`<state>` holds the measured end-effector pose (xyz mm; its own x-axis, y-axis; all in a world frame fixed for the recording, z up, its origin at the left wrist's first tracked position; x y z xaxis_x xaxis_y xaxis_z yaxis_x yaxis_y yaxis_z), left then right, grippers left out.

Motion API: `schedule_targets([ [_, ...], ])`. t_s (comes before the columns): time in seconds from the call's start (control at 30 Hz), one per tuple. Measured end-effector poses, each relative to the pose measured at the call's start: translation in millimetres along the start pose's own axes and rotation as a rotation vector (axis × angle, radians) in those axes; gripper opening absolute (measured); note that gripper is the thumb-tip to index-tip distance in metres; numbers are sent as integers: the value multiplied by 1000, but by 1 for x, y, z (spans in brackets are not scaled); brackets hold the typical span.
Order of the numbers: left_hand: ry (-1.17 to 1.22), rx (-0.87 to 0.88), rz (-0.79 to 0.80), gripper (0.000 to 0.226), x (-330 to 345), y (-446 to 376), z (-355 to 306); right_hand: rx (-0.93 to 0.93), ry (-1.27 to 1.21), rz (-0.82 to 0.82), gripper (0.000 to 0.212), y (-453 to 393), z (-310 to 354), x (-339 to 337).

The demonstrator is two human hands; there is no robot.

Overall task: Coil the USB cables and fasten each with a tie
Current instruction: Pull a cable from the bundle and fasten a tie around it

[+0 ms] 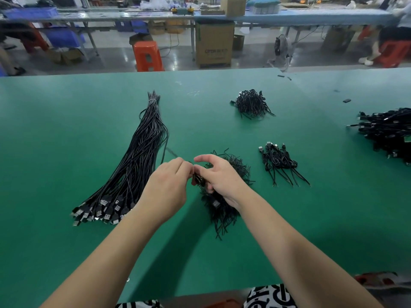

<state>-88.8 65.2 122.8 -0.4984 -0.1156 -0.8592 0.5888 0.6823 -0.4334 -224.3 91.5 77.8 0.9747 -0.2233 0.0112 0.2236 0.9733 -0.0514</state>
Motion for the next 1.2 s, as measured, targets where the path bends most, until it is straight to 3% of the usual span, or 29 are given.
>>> schedule_targets([
  [0.1,-8,60,-48,20,0,4,-4,26,5,28,8,1,0,2],
  [0.17,102,-45,-36,8,1,4,1,3,15,42,12,0,0,3],
  [0.3,396,-369,13,15,5,1,24,-64,-96,159,25,0,6,5],
  [0.47,522,-474,67,21,10,-1,30,-142,143,122,24,1,13,5],
  [0.6,309,-303,-42,15,4,1,17,-155,349,71,47,0,15,4],
  [0.73,-70,64,-161,18,0,6,4,-1,250,90,46,-1,8,4],
  [0.83,-122,147,-193,22,0,8,2,95,171,126,48,-2,5,4],
  [0.93,-12,33,-191,12,-4,5,4,109,156,101,48,-4,5,-1],
  [1.07,319,-299,-90,10,-3,1,20,-110,380,-42,13,-5,15,-12],
  [1.13,460,-484,-32,13,5,-1,31,-248,464,-25,32,-3,20,-11],
  [1.2,691,-641,72,17,15,-3,38,-386,555,38,37,0,26,-2],
])
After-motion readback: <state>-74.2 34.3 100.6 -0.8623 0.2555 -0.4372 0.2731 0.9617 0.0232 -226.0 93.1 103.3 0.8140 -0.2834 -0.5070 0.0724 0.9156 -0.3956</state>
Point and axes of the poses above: each hand's wrist, its own y-axis away from the middle knuckle, its own x-axis out of the palm, z = x × y, the point moved 5 cm from there along -y, towards the middle knuckle, and after that the axes turned 11 degrees about -x, right-handed, at the moved point
